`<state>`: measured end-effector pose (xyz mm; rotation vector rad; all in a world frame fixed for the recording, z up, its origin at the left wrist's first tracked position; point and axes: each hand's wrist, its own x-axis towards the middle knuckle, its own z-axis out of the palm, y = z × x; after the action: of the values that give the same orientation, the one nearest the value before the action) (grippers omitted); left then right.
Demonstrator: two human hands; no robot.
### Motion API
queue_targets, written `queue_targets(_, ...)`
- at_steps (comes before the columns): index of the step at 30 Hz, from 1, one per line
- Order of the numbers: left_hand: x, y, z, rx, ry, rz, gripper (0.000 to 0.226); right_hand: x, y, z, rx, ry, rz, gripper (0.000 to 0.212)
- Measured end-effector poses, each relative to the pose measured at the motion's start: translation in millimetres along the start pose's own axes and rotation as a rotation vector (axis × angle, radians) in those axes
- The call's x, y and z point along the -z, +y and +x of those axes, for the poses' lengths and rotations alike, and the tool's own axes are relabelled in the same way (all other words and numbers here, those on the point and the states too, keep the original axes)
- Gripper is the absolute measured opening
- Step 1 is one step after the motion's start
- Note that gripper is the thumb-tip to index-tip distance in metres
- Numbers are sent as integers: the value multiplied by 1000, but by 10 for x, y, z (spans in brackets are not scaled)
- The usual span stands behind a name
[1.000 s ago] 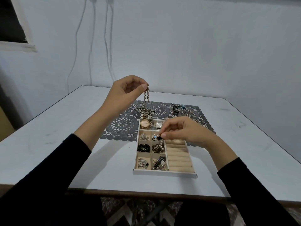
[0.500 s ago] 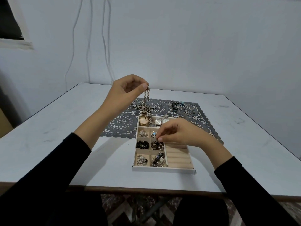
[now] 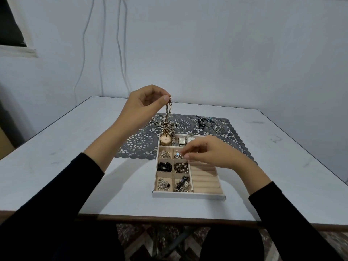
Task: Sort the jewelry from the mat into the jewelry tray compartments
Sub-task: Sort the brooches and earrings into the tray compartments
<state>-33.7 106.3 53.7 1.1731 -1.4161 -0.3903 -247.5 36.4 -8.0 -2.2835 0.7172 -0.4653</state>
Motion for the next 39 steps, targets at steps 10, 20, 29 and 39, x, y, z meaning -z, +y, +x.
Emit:
queue_targets(10,-13,-29,-14,-12,-43,-8,5,103,456,-121,-251,587,-134,31)
queue_targets(20,-68,-16,-49,-8,-69,-31,6,27,839,-165,-376,430,-411,35)
queue_targets(29,-59,-14,-168,-12,-107,-41,4,0,894,-155,-356,435,-457,24)
queue_targets(39,-58,-242,-415,9,-195,-39,5,1,880,-157,-351,436,-460,29)
